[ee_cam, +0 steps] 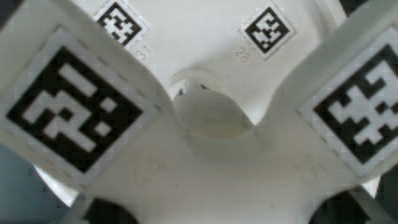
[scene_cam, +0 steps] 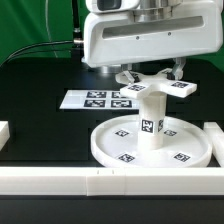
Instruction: Assemble round table
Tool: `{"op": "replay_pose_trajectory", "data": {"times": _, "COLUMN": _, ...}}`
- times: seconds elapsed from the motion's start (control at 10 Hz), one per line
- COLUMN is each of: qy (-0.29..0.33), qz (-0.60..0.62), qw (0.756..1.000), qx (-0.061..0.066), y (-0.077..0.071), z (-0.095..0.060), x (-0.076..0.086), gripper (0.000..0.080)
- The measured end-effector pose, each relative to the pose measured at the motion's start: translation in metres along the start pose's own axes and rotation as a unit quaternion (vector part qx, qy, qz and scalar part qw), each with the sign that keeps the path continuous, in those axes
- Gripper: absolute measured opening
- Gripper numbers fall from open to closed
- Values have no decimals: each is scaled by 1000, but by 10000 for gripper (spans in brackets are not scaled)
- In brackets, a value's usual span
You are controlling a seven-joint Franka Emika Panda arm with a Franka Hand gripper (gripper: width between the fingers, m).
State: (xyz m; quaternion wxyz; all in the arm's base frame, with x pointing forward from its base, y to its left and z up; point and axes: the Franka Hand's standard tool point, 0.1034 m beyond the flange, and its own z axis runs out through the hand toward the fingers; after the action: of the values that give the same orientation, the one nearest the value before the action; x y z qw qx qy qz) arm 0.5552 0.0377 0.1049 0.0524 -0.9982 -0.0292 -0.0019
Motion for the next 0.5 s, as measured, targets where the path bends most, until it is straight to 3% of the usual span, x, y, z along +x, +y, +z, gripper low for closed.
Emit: {"op": "replay_pose_trajectory", "data": {"times": 0.5, "qy": 1, "qz": -6, "qw": 1000, "qx": 2, "y": 0, "z": -1, "x": 1, "gripper": 448}}
